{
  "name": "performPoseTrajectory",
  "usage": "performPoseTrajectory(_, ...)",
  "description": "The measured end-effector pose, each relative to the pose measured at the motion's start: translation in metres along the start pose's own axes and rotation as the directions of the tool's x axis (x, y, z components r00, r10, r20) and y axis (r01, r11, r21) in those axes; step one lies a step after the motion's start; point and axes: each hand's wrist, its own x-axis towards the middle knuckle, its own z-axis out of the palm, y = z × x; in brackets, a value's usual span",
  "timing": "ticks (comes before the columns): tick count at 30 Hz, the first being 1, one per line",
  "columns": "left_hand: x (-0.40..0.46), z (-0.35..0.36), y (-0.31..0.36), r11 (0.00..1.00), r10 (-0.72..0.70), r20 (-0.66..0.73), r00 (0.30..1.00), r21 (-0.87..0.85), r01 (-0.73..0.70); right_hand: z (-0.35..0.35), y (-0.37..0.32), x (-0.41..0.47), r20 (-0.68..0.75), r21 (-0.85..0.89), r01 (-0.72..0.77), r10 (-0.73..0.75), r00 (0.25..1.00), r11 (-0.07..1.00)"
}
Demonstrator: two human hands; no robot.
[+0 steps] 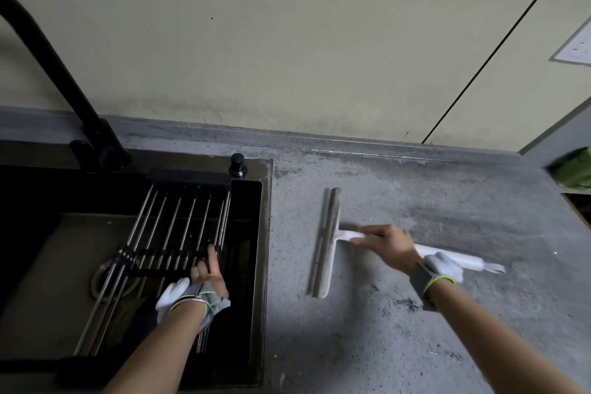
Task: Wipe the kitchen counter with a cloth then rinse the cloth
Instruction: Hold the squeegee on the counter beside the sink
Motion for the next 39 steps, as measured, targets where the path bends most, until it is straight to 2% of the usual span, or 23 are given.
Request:
performPoseTrajectory(4, -0.007, -0.009, 0.002, 0.998, 0.013, 0.013, 1.0, 0.065, -0.014, -0.012, 0.019, 0.013, 0.005, -0.014, -0.054, 0.054, 0.999, 0.998)
performPoseTrajectory(7, -0.013, -0.019, 0.003, 0.997, 0.014, 0.09, 0.996, 0.079, -0.022, -0.007, 0.019, 0.018, 0.029, -0.024, -0.038, 0.039, 0.999, 0.999)
performPoseTrajectory(10, -0.018, -0.028, 0.006, 0.997, 0.005, 0.136, 0.991, 0.073, -0.015, 0.001, 0.01, 0.022, 0.068, -0.031, 0.018, -0.016, 0.998, 0.999)
performPoseTrajectory(13, -0.022, -0.031, 0.011, 0.998, -0.005, 0.125, 0.992, 0.057, -0.002, 0.011, -0.002, 0.026, 0.105, -0.056, 0.101, -0.094, 0.99, 0.993)
performPoseTrajectory(28, 0.0, -0.018, 0.004, 0.999, -0.038, 0.181, 0.983, -0.014, 0.041, 0.052, -0.049, 0.019, 0.26, -0.06, 0.306, -0.281, 0.924, 0.95)
performPoseTrajectory(33, 0.01, -0.016, -0.01, 0.998, -0.062, 0.21, 0.976, 0.019, 0.059, 0.024, -0.032, 0.036, 0.172, 0.095, 0.132, -0.146, 0.974, 0.987)
performPoseTrajectory(36, 0.017, -0.014, -0.014, 0.996, -0.089, 0.215, 0.973, 0.024, 0.086, -0.001, -0.014, 0.054, 0.058, 0.129, 0.021, -0.029, 0.998, 0.991)
performPoseTrajectory(39, 0.023, -0.009, -0.014, 0.994, -0.106, 0.214, 0.971, 0.016, 0.105, -0.021, 0.004, 0.07, 0.006, 0.111, -0.051, 0.05, 0.999, 0.993)
